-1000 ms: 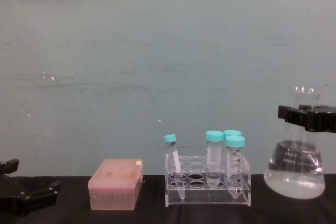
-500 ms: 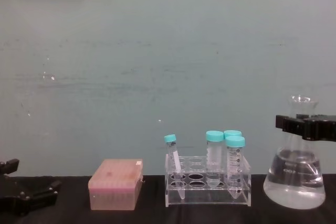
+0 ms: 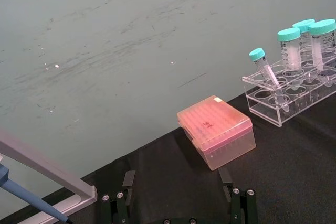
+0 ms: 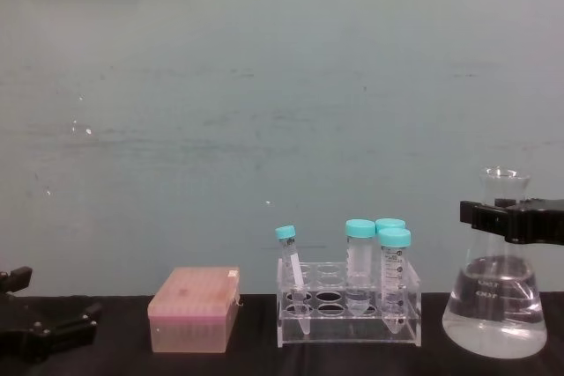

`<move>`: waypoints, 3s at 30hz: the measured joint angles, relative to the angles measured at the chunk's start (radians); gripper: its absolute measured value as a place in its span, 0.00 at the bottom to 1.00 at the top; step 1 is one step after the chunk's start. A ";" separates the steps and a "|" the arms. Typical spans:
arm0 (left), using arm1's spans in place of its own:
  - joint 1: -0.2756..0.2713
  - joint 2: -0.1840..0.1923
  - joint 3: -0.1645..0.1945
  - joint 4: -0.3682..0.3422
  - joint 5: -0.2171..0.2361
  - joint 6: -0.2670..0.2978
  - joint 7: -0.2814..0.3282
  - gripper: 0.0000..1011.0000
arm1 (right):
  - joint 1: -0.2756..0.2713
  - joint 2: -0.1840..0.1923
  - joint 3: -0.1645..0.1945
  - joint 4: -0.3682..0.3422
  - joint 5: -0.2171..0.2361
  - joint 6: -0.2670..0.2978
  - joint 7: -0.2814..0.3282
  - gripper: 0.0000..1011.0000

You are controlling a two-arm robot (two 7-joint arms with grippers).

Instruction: Pick up the beaker with the right gripper, shake it three times, and then put it down.

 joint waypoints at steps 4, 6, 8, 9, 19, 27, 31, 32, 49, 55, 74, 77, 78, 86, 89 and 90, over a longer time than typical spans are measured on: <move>0.000 0.000 0.000 0.000 0.000 0.000 0.000 0.99 | 0.000 0.000 0.000 0.000 0.000 -0.001 0.000 0.45; 0.000 0.000 0.000 0.000 0.000 0.000 0.000 0.99 | 0.000 0.000 0.000 0.000 0.000 -0.001 0.000 0.45; 0.000 0.000 0.000 0.000 0.000 0.000 0.000 0.99 | 0.000 0.000 0.000 0.000 -0.001 -0.001 0.000 0.45; 0.000 0.000 0.000 0.000 0.000 0.000 0.000 0.99 | 0.000 0.000 0.001 0.000 0.002 -0.001 0.001 0.45; 0.000 0.000 0.000 0.000 0.000 0.000 0.000 0.99 | -0.035 -0.193 0.198 -0.014 0.529 0.250 0.102 0.46; 0.000 0.000 0.000 0.000 0.000 0.000 0.000 0.99 | -0.044 -0.287 0.294 -0.010 0.724 0.374 -0.025 0.45; 0.000 0.000 0.000 0.000 0.000 0.000 0.000 0.99 | -0.046 -0.286 0.294 -0.009 0.735 0.377 -0.043 0.45; 0.000 0.000 0.000 0.000 0.000 0.000 0.000 0.99 | -0.046 -0.273 0.283 -0.009 0.718 0.363 -0.041 0.45; 0.000 0.000 0.000 0.000 0.000 0.000 0.000 0.99 | 0.067 0.177 -0.120 0.043 -0.237 -0.205 0.037 0.45; 0.000 0.000 0.000 0.000 0.000 0.000 0.000 0.99 | 0.108 0.259 -0.209 0.061 -0.533 -0.280 -0.033 0.45; 0.000 0.000 0.000 0.000 0.000 0.000 0.000 0.99 | 0.070 0.171 -0.119 0.055 -0.415 -0.291 -0.009 0.45; 0.000 0.000 0.000 0.000 0.000 0.000 0.000 0.99 | 0.045 0.098 -0.041 0.044 -0.228 -0.203 0.047 0.45; 0.000 0.000 0.000 0.000 0.000 0.000 0.000 0.99 | 0.041 0.082 -0.025 0.042 -0.193 -0.182 0.056 0.45; 0.000 0.000 0.000 0.000 0.000 0.000 0.000 0.99 | 0.025 -0.002 0.056 0.031 0.028 -0.012 0.072 0.45; 0.000 0.000 0.000 0.000 0.000 0.000 0.000 0.99 | 0.024 -0.007 0.059 0.030 0.051 0.005 0.070 0.45; 0.000 0.000 0.000 0.000 0.000 0.000 0.000 0.99 | 0.024 -0.007 0.058 0.029 0.059 0.010 0.067 0.46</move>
